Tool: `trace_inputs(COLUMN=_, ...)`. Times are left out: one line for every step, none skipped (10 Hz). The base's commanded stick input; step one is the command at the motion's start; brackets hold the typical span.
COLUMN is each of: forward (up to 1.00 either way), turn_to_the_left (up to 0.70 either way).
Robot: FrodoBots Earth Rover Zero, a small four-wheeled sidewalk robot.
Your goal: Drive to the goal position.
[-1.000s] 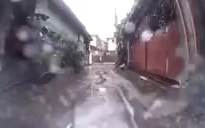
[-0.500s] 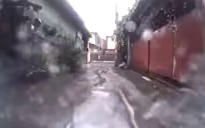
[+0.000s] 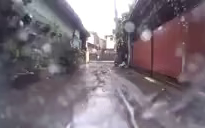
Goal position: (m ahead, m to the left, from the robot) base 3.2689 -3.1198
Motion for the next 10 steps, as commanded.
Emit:
trace_inputs(forward=0.7, turn_to_the_left=0.0)
trace_inputs(forward=0.7, turn_to_the_left=0.0)
trace_inputs(forward=0.7, turn_to_the_left=0.0)
trace_inputs(forward=0.7, turn_to_the_left=0.0)
trace_inputs(forward=0.7, turn_to_the_left=0.0)
trace_inputs(forward=0.7, turn_to_the_left=0.0)
trace_inputs(forward=0.7, turn_to_the_left=0.0)
trace_inputs(forward=0.7, turn_to_the_left=0.0)
trace_inputs(forward=0.7, turn_to_the_left=0.0)
trace_inputs(forward=0.7, turn_to_the_left=0.0)
